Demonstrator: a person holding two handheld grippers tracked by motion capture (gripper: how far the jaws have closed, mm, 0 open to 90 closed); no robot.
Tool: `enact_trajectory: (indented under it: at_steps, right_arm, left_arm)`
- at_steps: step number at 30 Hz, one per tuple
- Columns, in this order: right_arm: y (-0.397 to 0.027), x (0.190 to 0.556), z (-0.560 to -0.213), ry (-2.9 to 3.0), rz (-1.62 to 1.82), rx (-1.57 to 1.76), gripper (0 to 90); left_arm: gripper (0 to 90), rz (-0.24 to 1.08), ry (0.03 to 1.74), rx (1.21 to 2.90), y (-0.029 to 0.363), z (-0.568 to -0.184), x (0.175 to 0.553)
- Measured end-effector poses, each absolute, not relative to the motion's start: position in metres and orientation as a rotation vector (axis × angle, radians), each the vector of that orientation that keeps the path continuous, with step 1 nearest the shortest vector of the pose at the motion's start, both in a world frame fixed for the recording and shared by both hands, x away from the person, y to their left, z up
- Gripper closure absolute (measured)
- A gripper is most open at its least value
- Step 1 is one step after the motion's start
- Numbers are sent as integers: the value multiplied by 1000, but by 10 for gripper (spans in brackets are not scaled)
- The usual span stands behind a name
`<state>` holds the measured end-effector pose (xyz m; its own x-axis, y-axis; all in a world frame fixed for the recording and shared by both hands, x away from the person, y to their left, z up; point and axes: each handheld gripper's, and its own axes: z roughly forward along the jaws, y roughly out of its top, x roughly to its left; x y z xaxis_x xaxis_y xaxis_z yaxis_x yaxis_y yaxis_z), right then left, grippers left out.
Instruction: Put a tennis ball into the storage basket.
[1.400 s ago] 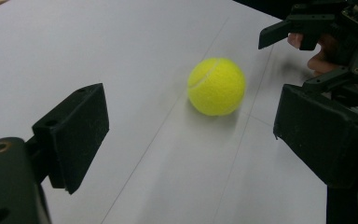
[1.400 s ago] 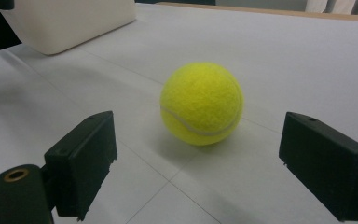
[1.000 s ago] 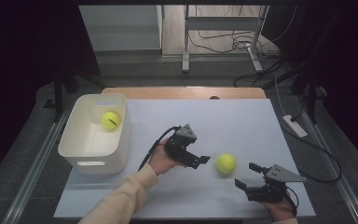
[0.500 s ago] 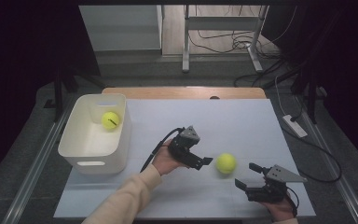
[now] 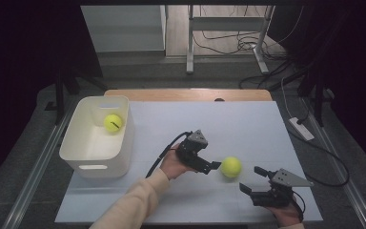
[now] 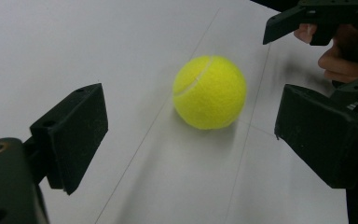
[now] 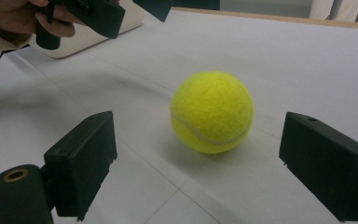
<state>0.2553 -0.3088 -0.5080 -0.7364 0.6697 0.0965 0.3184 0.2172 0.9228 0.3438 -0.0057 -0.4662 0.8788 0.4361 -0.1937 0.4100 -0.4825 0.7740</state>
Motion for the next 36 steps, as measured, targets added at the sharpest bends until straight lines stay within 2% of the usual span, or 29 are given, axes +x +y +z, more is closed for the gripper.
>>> enact_trajectory:
  at_steps: [36]
  right_arm:
    - [-306, 254, -505, 2173, 1543, 901, 109]
  left_arm:
    - [68, 3, 582, 2165, -42, -486, 348]
